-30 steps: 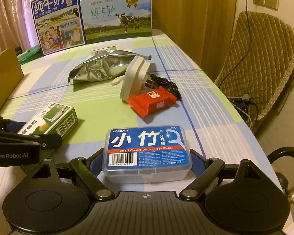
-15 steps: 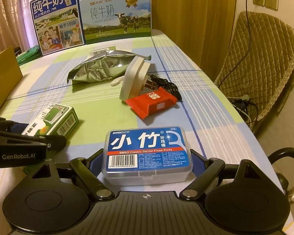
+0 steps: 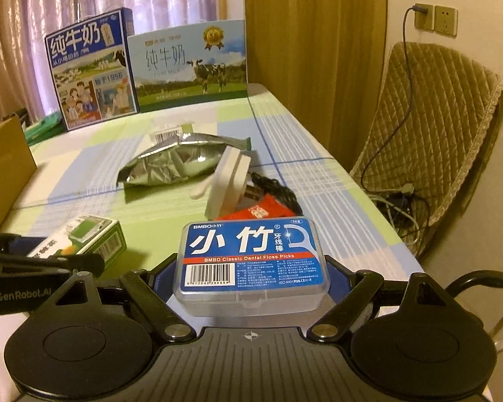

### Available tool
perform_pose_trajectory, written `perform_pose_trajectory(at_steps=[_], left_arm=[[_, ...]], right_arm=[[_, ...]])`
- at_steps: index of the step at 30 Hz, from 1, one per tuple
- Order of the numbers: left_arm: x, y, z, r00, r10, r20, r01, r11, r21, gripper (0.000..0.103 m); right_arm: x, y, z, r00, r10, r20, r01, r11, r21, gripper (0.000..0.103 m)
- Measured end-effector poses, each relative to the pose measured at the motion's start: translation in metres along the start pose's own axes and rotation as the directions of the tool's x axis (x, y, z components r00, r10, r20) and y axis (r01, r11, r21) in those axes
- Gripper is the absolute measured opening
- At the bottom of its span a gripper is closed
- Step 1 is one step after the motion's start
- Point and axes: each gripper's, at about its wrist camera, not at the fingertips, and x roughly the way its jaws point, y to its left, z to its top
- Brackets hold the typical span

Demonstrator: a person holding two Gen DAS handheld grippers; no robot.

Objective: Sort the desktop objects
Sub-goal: 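Grasp the green medicine box with the left tool while the right tool holds the floss box, then carry both boxes to the cardboard box and release them inside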

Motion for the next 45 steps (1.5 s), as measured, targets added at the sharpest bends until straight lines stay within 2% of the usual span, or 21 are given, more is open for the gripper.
perform_pose_trajectory(at_steps=[8,11,15,19,22,26,32,38,45], left_arm=[[-0.039,0.01,0.011,0.995,0.04,0.089,-0.042,0.999,0.019,0.051],[-0.059,0.023,0.019,0.99,0.065,0.123,-0.065,0.998,-0.002,0.051],[-0.093,0.049,0.03,0.98,0.105,0.167,-0.101,0.994,-0.036,0.051],[-0.133,0.083,0.038,0.959,0.183,0.217,-0.175,0.983,-0.058,0.051],[-0.159,0.114,0.039,0.944,0.239,0.23,-0.221,0.97,-0.099,0.051],[-0.19,0.159,0.032,0.919,0.319,0.23,-0.288,0.944,-0.158,0.051],[-0.221,0.226,0.006,0.893,0.411,0.181,-0.367,0.9,-0.237,0.051],[-0.229,0.271,-0.024,0.893,0.432,0.128,-0.38,0.875,-0.3,0.051],[-0.216,0.289,-0.035,0.9,0.424,0.107,-0.372,0.87,-0.323,0.051]], right_arm=[[-0.018,0.015,0.02,0.998,0.018,0.054,-0.02,0.999,0.032,0.083],[-0.028,0.027,0.027,0.996,0.037,0.08,-0.039,0.999,0.026,0.083],[-0.041,0.047,0.037,0.991,0.078,0.108,-0.079,0.997,0.002,0.083],[-0.055,0.079,0.051,0.979,0.149,0.142,-0.146,0.989,-0.033,0.083],[-0.065,0.111,0.062,0.96,0.224,0.168,-0.215,0.974,-0.07,0.083],[-0.075,0.163,0.071,0.925,0.337,0.176,-0.315,0.939,-0.139,0.083],[-0.077,0.239,0.079,0.862,0.485,0.148,-0.447,0.865,-0.23,0.083],[-0.06,0.299,0.08,0.811,0.58,0.075,-0.541,0.794,-0.279,0.083],[-0.042,0.333,0.076,0.791,0.612,0.026,-0.582,0.764,-0.279,0.083]])
